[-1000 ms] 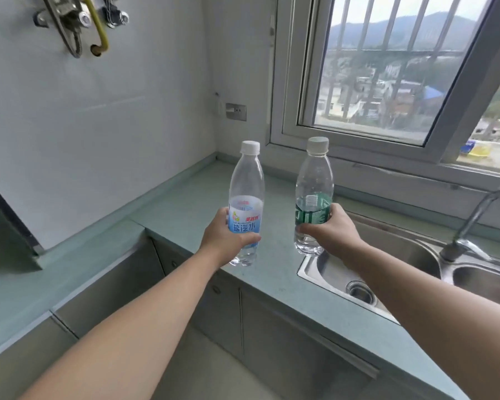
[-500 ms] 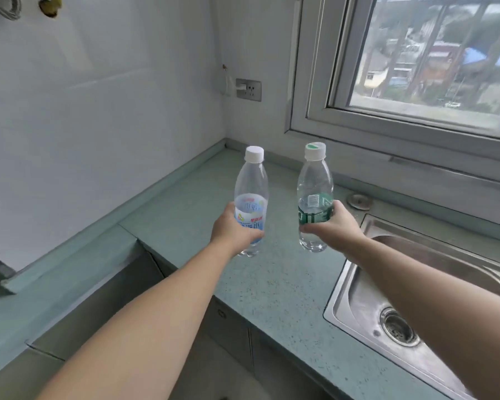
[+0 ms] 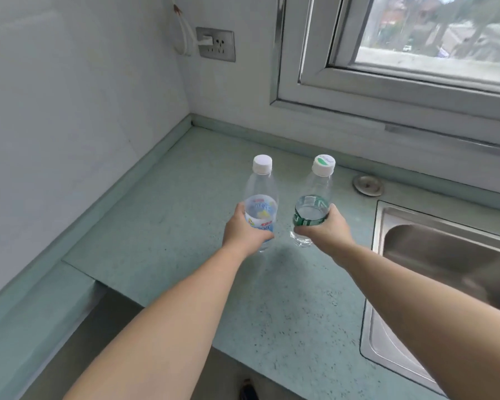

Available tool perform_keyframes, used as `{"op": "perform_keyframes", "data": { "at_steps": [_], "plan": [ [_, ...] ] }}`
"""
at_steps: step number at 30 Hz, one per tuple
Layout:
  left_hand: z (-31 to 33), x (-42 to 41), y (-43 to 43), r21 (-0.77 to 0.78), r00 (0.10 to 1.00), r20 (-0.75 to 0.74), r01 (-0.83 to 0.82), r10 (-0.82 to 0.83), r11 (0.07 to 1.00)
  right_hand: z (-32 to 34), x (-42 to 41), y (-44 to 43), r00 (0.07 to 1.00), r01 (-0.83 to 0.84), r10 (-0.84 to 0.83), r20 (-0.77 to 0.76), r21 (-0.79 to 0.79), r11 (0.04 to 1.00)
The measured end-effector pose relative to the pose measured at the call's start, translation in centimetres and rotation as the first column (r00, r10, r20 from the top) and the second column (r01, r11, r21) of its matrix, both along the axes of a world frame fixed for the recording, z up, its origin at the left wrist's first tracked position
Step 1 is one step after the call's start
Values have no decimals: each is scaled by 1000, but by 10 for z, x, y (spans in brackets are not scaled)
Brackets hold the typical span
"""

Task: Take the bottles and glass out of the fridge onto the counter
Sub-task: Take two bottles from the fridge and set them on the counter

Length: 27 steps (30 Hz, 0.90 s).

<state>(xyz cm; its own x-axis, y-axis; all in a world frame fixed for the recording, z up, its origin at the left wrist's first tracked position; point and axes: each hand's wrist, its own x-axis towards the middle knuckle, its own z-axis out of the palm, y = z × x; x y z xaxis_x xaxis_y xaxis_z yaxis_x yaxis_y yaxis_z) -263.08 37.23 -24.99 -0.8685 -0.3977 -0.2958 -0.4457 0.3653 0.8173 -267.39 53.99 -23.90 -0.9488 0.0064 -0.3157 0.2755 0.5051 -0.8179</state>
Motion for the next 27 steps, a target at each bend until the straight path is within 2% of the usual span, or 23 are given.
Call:
{"op": "perform_keyframes", "data": {
  "at_steps": [15,20,27],
  "plan": [
    [-22,-63,-67,29,993,-37,-107,108,994,-39,-59,-86,999,36,-37,-8,-48,998],
    [-25,-82,-83,60,982,-77,-166,170,984,-43,-78,-101,997,39,-41,-65,-24,999],
    [-39,-105,-104,74,997,-80,-13,19,997,-61,-99,-103,997,16,-13,-82,26,1000]
  ]
}}
